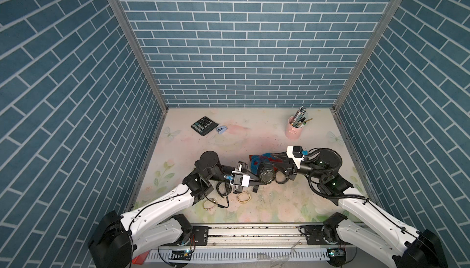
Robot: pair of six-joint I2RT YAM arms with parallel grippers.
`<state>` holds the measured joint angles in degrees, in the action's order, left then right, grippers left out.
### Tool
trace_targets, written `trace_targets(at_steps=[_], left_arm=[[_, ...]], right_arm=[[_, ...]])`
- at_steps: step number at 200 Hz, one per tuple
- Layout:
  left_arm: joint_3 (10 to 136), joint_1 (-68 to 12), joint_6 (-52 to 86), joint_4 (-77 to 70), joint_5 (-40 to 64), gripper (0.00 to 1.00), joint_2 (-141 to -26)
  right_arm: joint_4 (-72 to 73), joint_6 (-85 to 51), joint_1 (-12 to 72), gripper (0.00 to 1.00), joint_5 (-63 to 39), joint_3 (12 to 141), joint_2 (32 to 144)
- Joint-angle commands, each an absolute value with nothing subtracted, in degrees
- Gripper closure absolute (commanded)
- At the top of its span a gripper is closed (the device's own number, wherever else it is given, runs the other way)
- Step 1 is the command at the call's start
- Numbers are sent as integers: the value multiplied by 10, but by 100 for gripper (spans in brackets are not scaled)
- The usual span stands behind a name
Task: Wipe the watch dial
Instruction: Place the watch at the center of the board.
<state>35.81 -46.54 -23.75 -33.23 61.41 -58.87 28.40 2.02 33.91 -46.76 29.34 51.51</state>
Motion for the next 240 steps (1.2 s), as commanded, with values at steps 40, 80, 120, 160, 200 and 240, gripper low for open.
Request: trace_targets(at_steps=[40,80,120,160,200,240], left_arm=[[378,-478,-244,-327,668,100,-584],[384,-488,-235,-349,671,100,-591],[378,-490,-203,-400,665,100,-607],[375,-492,-164,-469,660,100,-631],[375,-497,-151,-499,657,100,-654],[365,-497,-142,-529,644,100,-659]], right_arm=[[381,56,381,41,-520,307,480],[410,33,418,41,-529,325,501],[478,0,439,42,-524,323,520],[497,5,463,44,-534,332,531],[561,11,483,74,-519,333,551],[560,36,484,100,-504,328,554]])
